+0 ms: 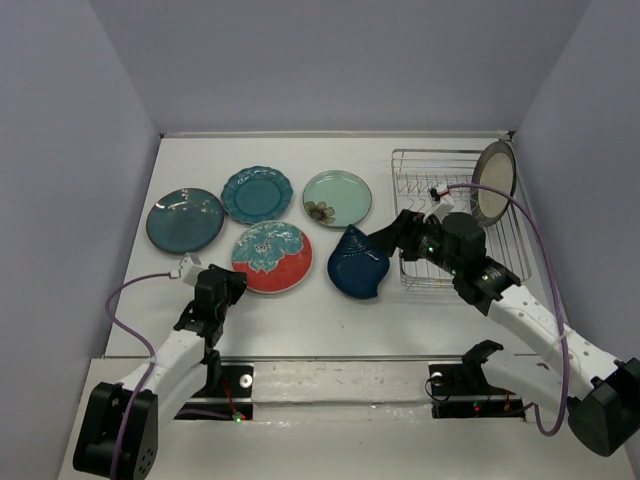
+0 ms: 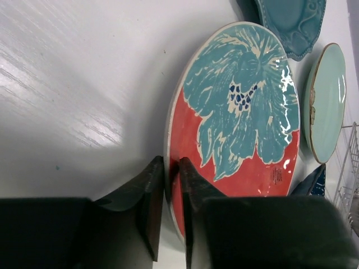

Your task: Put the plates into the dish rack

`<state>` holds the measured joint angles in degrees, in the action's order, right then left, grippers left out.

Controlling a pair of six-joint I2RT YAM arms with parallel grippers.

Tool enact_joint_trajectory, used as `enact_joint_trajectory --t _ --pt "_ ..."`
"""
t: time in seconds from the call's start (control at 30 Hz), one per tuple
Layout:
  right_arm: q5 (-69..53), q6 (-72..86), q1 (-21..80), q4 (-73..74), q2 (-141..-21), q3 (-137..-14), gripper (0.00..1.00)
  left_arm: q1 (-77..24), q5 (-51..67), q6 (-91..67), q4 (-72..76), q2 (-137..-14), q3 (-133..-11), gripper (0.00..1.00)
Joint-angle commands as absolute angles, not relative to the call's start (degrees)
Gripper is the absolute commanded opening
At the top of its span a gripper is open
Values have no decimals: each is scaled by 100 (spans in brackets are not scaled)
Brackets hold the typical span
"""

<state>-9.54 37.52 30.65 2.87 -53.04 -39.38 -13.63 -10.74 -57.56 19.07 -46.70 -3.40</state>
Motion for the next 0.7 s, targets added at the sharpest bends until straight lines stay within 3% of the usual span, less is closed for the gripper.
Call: enact_joint_trajectory --t 0.0,0.07,0.23,0.5,0.67 --pt "-800 3779 3234 -26 -5239 -4201 83 -1327 -1274 -5845 2540 -4667 -228 18" --pt "-800 3797 3234 -18 -5203 -4201 83 -1327 -1266 -5827 2549 -4676 -237 6" --pt "-852 3823 3296 -18 -5194 -4219 82 -1327 -1222 -5810 2295 -4334 -246 6" --pt "-1238 3762 3638 -184 -5817 -4350 82 -1327 -1160 -5660 792 -2254 -632 6" --pt "-1178 3691 4025 -360 -6328 -4500 84 -1327 -968 -5458 291 -1820 -1212 6"
